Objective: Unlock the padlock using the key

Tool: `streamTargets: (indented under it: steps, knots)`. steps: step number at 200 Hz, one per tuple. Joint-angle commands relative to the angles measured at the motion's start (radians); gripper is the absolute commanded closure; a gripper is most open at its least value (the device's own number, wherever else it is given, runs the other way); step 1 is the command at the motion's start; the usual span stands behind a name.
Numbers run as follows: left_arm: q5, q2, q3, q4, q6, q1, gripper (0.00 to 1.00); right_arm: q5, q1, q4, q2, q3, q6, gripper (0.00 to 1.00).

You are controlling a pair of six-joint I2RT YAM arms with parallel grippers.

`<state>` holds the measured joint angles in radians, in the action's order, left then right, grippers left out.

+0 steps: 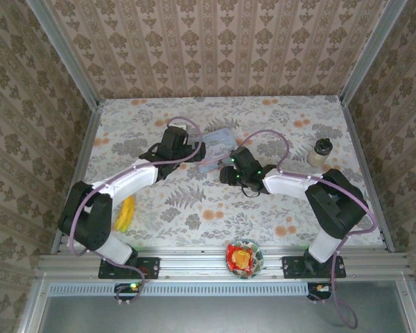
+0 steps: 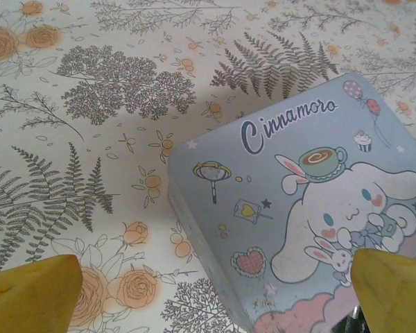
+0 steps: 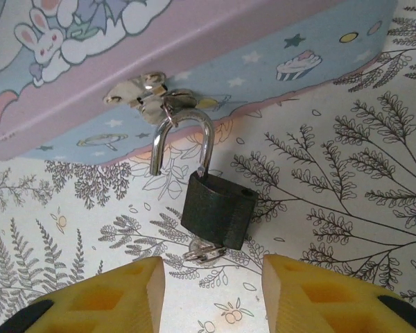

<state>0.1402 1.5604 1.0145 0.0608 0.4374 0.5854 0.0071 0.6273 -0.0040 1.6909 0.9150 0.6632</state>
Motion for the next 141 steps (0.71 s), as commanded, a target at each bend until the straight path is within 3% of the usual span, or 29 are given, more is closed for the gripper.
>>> streamTargets:
  steps: [1, 81, 141]
  knots:
    - [0.02, 0.04, 0.052, 0.024, -0.038, -0.007, 0.0, 0.048, 0.002, -0.042, 0.017, 0.032, 0.025, 0.55]
    - [0.042, 0.171, 0.137, 0.086, -0.027, -0.008, 0.0, 0.168, 0.047, -0.198, 0.124, 0.171, -0.031, 0.34]
    - [0.034, 0.209, 0.151, 0.101, -0.008, -0.013, 0.0, 0.239, 0.08, -0.288, 0.203, 0.267, -0.065, 0.33]
